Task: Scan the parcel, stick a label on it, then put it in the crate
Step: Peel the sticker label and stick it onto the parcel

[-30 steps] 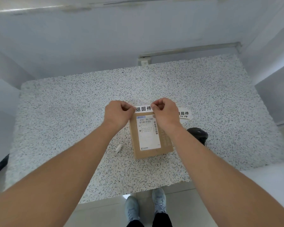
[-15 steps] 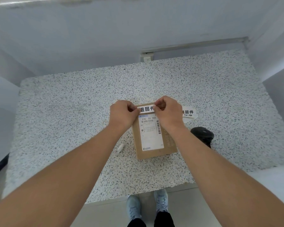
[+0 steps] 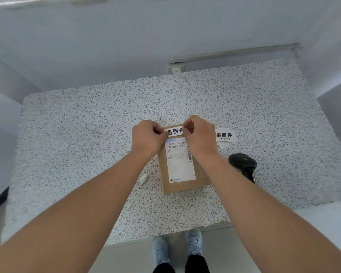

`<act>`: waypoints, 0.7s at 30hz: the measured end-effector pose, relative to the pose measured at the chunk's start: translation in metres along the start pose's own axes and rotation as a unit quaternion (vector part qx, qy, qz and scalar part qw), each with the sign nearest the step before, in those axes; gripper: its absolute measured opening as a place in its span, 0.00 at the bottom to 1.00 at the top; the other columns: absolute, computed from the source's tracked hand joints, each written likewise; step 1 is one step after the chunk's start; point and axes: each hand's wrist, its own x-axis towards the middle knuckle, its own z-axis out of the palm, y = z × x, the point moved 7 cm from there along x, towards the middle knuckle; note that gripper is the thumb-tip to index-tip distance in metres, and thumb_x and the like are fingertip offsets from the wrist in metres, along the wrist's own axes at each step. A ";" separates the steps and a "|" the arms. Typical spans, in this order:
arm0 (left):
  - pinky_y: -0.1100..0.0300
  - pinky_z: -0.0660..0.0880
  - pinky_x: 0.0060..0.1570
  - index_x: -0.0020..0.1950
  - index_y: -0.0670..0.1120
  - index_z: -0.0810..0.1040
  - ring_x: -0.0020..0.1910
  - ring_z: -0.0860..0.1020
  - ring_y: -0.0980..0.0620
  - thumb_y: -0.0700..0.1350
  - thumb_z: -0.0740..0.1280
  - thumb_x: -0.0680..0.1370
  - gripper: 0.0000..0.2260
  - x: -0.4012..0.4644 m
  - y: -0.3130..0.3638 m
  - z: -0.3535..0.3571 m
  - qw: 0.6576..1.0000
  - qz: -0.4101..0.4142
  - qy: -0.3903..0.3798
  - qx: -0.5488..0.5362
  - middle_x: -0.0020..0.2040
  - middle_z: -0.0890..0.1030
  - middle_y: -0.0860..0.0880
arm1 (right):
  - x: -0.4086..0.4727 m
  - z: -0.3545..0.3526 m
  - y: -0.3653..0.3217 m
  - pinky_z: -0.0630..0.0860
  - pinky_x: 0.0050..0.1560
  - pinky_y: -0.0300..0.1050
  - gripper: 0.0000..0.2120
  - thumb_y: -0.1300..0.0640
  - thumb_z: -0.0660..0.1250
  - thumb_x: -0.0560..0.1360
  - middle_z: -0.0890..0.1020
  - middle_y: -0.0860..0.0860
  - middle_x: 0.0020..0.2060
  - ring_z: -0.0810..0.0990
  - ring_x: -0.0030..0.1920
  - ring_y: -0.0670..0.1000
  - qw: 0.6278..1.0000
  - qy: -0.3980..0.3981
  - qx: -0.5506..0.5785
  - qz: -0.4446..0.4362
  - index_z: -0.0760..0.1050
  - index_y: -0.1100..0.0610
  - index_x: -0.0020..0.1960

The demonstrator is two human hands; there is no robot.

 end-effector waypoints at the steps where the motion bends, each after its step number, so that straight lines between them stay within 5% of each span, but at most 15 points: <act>1: 0.68 0.72 0.32 0.41 0.48 0.86 0.38 0.81 0.59 0.45 0.76 0.74 0.03 0.000 0.000 0.000 1.000 -0.001 0.001 0.003 0.37 0.84 0.54 | 0.000 0.000 0.000 0.81 0.52 0.51 0.02 0.58 0.74 0.78 0.84 0.46 0.43 0.82 0.46 0.50 1.000 0.001 -0.005 -0.003 0.82 0.52 0.48; 13: 0.66 0.76 0.35 0.41 0.47 0.87 0.38 0.82 0.57 0.45 0.77 0.74 0.02 0.003 0.001 0.001 1.000 0.001 0.008 0.008 0.37 0.84 0.53 | 0.001 0.000 0.004 0.80 0.55 0.49 0.02 0.58 0.74 0.78 0.82 0.48 0.46 0.80 0.49 0.51 1.000 0.008 -0.013 0.006 0.83 0.54 0.50; 21: 0.62 0.79 0.38 0.40 0.47 0.82 0.39 0.82 0.55 0.45 0.79 0.72 0.07 0.001 -0.003 -0.002 0.999 -0.007 0.031 -0.005 0.38 0.84 0.52 | -0.001 0.000 0.015 0.80 0.57 0.50 0.11 0.56 0.77 0.76 0.81 0.47 0.48 0.80 0.50 0.49 0.997 0.031 0.047 0.060 0.77 0.52 0.55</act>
